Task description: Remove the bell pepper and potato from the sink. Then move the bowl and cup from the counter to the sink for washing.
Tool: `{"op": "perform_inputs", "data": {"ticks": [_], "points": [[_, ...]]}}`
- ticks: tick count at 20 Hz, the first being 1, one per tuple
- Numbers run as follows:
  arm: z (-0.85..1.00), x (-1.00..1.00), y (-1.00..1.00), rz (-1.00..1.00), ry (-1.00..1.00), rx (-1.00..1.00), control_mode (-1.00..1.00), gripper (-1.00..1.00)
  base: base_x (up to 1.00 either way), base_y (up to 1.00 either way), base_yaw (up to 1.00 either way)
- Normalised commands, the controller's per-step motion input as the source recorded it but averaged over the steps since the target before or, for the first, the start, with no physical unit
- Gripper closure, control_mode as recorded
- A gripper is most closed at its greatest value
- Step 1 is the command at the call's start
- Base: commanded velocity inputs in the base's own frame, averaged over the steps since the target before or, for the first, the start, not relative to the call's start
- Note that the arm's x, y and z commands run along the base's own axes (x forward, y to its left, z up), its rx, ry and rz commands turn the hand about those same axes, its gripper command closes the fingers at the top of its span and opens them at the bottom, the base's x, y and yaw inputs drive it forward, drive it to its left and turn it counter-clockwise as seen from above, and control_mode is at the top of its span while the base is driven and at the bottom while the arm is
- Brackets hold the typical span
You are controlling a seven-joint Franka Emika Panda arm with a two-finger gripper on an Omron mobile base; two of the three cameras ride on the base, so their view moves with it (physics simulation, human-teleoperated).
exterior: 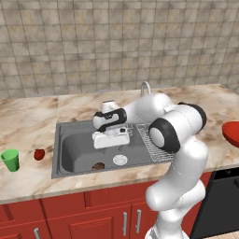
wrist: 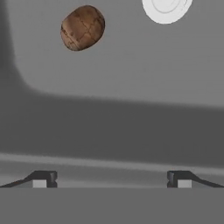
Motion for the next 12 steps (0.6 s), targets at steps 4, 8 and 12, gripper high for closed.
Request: {"op": "perform_inputs", "data": {"ticks": [4,8,12], "points": [[-0.08,0.0,-0.08,0.0,0.0,0.0,-1.0,-1.0,0.0,0.0,0.0],[-0.13,0.0,-0.02,0.0,0.0,0.0,-1.0,-1.0,0.0,0.0,0.0],[-0.17,0.0,0.04,0.0,0.0,0.02,-1.0,-1.0,0.0,0.0,0.0]]}}
